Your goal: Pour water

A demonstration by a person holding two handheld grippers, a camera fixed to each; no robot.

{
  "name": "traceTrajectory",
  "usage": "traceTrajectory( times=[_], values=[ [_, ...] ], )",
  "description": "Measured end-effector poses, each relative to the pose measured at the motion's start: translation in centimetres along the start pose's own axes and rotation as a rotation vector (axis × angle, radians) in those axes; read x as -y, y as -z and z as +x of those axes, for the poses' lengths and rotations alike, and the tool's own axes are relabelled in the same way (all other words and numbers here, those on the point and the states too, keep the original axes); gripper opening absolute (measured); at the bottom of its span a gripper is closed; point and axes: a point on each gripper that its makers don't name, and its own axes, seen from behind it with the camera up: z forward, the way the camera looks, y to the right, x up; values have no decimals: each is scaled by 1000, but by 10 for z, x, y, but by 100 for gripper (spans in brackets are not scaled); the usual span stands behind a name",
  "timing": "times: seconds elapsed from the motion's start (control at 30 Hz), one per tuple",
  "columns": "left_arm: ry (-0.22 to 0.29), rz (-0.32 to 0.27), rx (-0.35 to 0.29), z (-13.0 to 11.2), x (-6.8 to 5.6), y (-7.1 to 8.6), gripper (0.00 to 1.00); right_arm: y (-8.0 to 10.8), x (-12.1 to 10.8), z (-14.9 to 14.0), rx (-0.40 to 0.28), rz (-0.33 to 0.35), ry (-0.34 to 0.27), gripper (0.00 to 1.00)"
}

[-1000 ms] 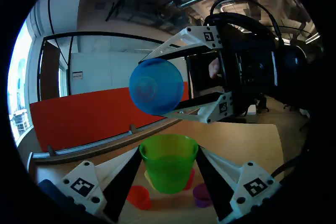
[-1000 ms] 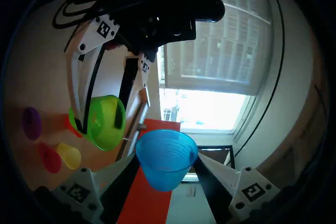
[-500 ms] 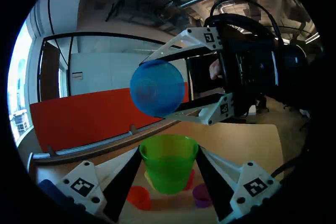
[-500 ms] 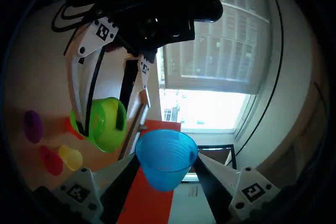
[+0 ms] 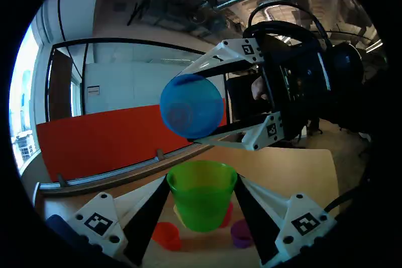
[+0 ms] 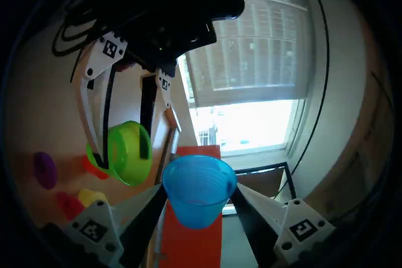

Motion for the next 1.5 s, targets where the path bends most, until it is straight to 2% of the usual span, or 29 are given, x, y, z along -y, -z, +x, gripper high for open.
traceTrajectory(
  times=[0.3,0.6,0.9,1.23,1.5],
  values=[
    [0,3,0,0,0,1,88,6,3,-3,-7,8,-101,89],
    [5,3,1,-2,1,1,88,12,10,1,-20,30,-252,89],
    [7,1,12,-3,1,3,88,16,23,-5,-9,56,-363,89],
    [3,4,17,-4,0,4,88,20,34,-4,-12,88,-592,89],
    [5,3,19,-5,0,4,88,21,45,-10,6,104,-715,89]
  ],
)
